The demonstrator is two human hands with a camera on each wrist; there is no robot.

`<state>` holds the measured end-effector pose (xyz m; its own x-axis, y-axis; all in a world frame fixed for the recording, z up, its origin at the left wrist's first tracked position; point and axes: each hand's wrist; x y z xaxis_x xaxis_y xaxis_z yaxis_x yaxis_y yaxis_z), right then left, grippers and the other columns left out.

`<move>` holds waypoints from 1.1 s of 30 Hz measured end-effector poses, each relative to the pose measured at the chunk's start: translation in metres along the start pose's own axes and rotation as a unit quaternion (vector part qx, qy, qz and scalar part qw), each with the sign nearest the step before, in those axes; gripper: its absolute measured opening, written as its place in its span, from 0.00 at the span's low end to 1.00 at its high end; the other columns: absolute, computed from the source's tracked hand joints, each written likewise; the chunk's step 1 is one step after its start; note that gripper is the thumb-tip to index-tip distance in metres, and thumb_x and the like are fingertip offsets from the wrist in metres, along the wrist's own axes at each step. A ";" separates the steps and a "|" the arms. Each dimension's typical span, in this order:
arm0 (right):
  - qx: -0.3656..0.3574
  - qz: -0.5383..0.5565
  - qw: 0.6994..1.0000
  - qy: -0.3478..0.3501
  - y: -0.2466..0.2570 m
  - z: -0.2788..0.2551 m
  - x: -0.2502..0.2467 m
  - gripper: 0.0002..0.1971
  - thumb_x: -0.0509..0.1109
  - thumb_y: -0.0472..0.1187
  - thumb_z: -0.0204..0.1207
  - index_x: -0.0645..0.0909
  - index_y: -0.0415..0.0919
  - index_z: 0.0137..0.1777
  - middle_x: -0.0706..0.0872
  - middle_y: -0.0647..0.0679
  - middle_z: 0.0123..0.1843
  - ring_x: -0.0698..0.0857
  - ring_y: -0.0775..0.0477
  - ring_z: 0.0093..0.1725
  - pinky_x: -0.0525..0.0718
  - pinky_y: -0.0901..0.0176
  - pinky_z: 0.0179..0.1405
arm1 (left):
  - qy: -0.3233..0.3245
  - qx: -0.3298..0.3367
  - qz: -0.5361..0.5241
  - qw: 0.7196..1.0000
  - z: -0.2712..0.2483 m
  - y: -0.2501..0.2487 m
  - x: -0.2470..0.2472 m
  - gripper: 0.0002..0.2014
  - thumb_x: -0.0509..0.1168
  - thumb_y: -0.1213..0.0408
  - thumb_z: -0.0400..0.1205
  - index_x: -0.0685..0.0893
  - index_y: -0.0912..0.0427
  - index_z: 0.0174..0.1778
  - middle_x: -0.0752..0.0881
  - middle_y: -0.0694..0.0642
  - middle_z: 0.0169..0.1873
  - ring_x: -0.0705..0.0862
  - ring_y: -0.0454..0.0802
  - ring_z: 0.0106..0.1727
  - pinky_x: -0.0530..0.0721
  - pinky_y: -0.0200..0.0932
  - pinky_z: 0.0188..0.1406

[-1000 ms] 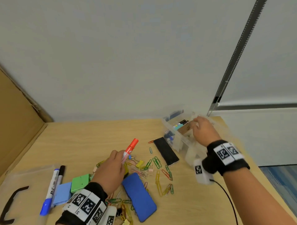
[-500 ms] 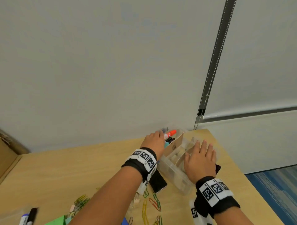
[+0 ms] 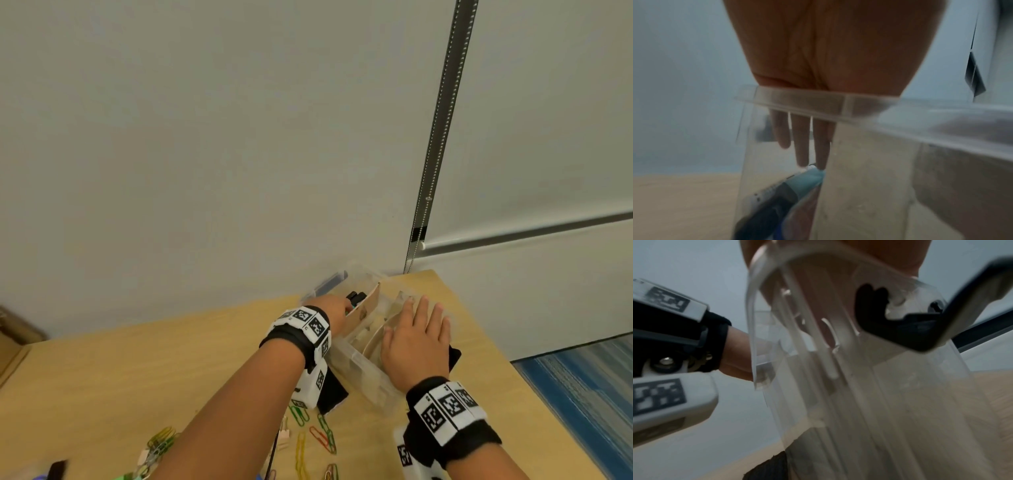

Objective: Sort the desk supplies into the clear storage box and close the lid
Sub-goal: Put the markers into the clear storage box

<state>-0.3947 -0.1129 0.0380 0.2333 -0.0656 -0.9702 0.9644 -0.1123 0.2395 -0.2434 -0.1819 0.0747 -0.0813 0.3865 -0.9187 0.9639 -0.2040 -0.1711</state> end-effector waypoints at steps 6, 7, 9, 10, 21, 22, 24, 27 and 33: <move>-0.002 0.003 1.000 0.007 0.001 0.000 -0.002 0.34 0.46 0.53 0.83 0.44 0.36 0.84 0.42 0.34 0.85 0.40 0.31 0.84 0.41 0.38 0.83 | -0.212 0.034 -0.095 0.972 -0.068 0.007 0.021 0.25 0.56 0.69 0.83 0.68 0.49 0.76 0.71 0.49 0.74 0.69 0.50 0.74 0.70 0.52 0.75; -0.003 0.005 1.000 0.008 0.000 0.000 -0.002 0.34 0.46 0.53 0.83 0.44 0.37 0.84 0.42 0.34 0.85 0.40 0.31 0.84 0.41 0.38 0.83 | -0.232 0.033 -0.108 0.966 -0.084 0.010 0.026 0.25 0.57 0.68 0.83 0.67 0.48 0.76 0.70 0.47 0.75 0.68 0.48 0.75 0.69 0.51 0.76; -0.007 0.009 1.000 0.005 -0.001 0.000 -0.002 0.33 0.47 0.53 0.83 0.46 0.39 0.84 0.44 0.35 0.85 0.41 0.30 0.83 0.42 0.37 0.83 | -0.252 0.018 -0.106 0.962 -0.118 0.020 0.036 0.23 0.55 0.66 0.84 0.66 0.46 0.76 0.69 0.45 0.75 0.66 0.47 0.75 0.66 0.49 0.77; -0.010 0.010 1.000 0.002 -0.001 0.000 -0.002 0.32 0.48 0.52 0.83 0.47 0.40 0.84 0.45 0.36 0.86 0.42 0.30 0.83 0.43 0.37 0.83 | -0.254 0.006 -0.097 0.962 -0.135 0.028 0.043 0.23 0.54 0.65 0.85 0.66 0.45 0.76 0.69 0.44 0.74 0.66 0.46 0.75 0.64 0.47 0.77; -0.116 0.035 0.988 -0.097 0.035 -0.047 -0.010 0.28 0.61 0.44 0.77 0.64 0.39 0.77 0.66 0.39 0.80 0.60 0.32 0.80 0.57 0.35 0.80 | -0.251 -0.133 -0.100 0.954 -0.292 0.154 0.116 0.17 0.54 0.61 0.87 0.73 0.45 0.71 0.74 0.42 0.70 0.70 0.44 0.71 0.70 0.39 0.68; -0.151 0.052 0.981 -0.113 0.047 -0.059 -0.008 0.25 0.62 0.44 0.77 0.69 0.39 0.74 0.70 0.39 0.77 0.64 0.34 0.79 0.61 0.35 0.78 | -0.253 -0.147 -0.103 0.951 -0.303 0.168 0.121 0.16 0.54 0.61 0.87 0.74 0.45 0.70 0.75 0.42 0.68 0.71 0.44 0.69 0.71 0.39 0.67; -0.227 0.088 0.962 -0.123 0.076 -0.081 -0.002 0.18 0.61 0.43 0.78 0.76 0.41 0.67 0.78 0.43 0.70 0.72 0.39 0.73 0.71 0.39 0.73 | -0.254 -0.181 -0.114 0.943 -0.323 0.197 0.129 0.15 0.54 0.62 0.87 0.75 0.47 0.68 0.77 0.43 0.66 0.74 0.45 0.66 0.73 0.40 0.65; -0.328 0.135 0.926 -0.125 0.125 -0.117 0.011 0.13 0.58 0.42 0.77 0.82 0.43 0.55 0.85 0.50 0.53 0.79 0.47 0.56 0.80 0.53 0.55 | -0.246 -0.244 -0.121 0.930 -0.344 0.239 0.141 0.14 0.55 0.62 0.86 0.79 0.50 0.65 0.82 0.48 0.61 0.78 0.48 0.61 0.78 0.44 0.61; -0.438 0.164 0.884 0.028 0.237 -0.187 0.052 0.08 0.60 0.41 0.79 0.81 0.46 0.50 0.84 0.54 0.48 0.78 0.51 0.50 0.81 0.55 0.41 | -0.105 -0.372 -0.120 0.915 -0.364 0.293 0.156 0.11 0.56 0.56 0.83 0.78 0.50 0.59 0.82 0.50 0.56 0.82 0.49 0.54 0.82 0.47 0.56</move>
<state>-0.1303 0.0424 0.0374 0.5010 0.0990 -0.8597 0.5649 0.7152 0.4116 0.1187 0.1465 0.0107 -0.2839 0.1424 -0.9482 0.8117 0.5621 -0.1586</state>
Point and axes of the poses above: each hand's wrist, its own z-axis towards the middle knuckle, its own x-axis out of the palm, y = z × x
